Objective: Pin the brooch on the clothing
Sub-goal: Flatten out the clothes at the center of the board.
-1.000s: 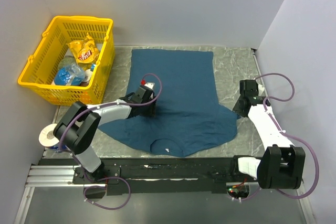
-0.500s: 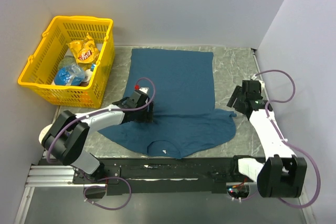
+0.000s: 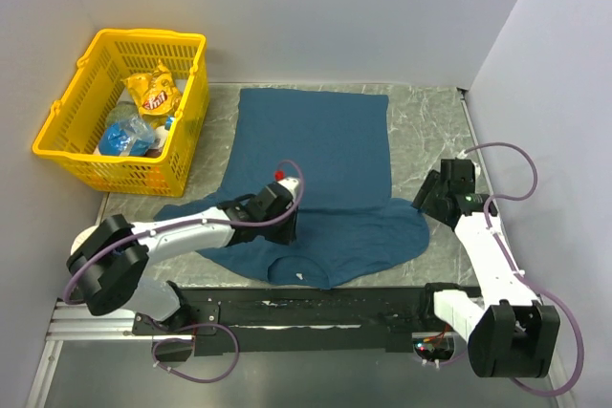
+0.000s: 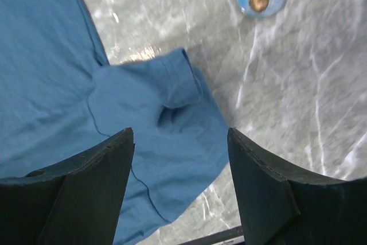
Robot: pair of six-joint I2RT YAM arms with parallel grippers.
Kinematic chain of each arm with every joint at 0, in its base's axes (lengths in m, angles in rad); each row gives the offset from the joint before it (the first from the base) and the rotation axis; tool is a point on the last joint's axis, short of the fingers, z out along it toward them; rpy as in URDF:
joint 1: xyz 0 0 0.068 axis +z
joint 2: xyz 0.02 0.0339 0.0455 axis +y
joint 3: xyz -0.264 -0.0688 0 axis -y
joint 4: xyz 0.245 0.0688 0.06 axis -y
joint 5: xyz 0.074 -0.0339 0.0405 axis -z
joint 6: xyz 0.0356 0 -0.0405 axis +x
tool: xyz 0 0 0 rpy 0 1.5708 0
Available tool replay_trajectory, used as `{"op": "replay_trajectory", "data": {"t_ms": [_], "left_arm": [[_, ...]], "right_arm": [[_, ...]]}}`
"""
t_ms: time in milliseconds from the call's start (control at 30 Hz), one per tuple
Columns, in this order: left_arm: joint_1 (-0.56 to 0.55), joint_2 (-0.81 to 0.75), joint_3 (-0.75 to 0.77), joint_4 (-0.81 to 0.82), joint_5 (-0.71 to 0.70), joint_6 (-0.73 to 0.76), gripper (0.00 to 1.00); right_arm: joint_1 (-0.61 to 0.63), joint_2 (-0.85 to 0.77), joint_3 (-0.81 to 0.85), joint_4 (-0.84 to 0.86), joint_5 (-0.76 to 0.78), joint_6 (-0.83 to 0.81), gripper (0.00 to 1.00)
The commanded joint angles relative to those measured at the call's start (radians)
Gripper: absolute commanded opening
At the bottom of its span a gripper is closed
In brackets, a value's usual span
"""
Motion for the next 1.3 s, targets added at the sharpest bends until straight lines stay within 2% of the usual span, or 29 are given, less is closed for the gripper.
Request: {"op": "replay_trajectory", "data": {"t_ms": [0, 100, 400, 667, 967, 1000, 1100, 1133, 1233, 1267], "left_arm": [[-0.068, 0.04, -0.001, 0.065, 0.042, -0.043, 0.15], [-0.107, 0.08, -0.009, 0.079, 0.036, -0.057, 0.01], [-0.168, 0.106, -0.076, 0.076, 0.042, -0.115, 0.01], [-0.183, 0.026, -0.159, 0.038, 0.037, -0.192, 0.01], [-0.196, -0.02, -0.189, 0.005, 0.028, -0.213, 0.01], [-0.2, -0.026, -0.187, 0.007, 0.028, -0.213, 0.01], [-0.214, -0.041, -0.176, -0.005, 0.028, -0.216, 0.01], [-0.222, -0.046, -0.176, -0.013, 0.028, -0.224, 0.01], [-0.228, -0.06, -0.185, -0.03, 0.028, -0.233, 0.01], [-0.23, -0.07, -0.185, -0.036, -0.002, -0.236, 0.01]], "right_arm": [[0.006, 0.026, -0.017, 0.02, -0.026, 0.035, 0.74], [0.004, 0.043, -0.015, 0.027, -0.027, 0.034, 0.74], [0.001, 0.089, -0.017, 0.014, 0.008, 0.033, 0.75], [-0.003, 0.086, -0.027, -0.019, 0.043, 0.037, 0.65], [-0.003, 0.143, -0.035, 0.012, -0.003, 0.043, 0.59], [-0.005, 0.156, -0.033, 0.009, -0.015, 0.04, 0.43], [-0.003, 0.184, -0.03, 0.01, -0.032, 0.035, 0.25], [-0.003, 0.193, -0.032, 0.009, -0.036, 0.035, 0.21], [-0.005, 0.23, -0.036, 0.015, -0.047, 0.038, 0.19], [-0.005, 0.247, -0.037, 0.021, -0.052, 0.038, 0.15]]}}
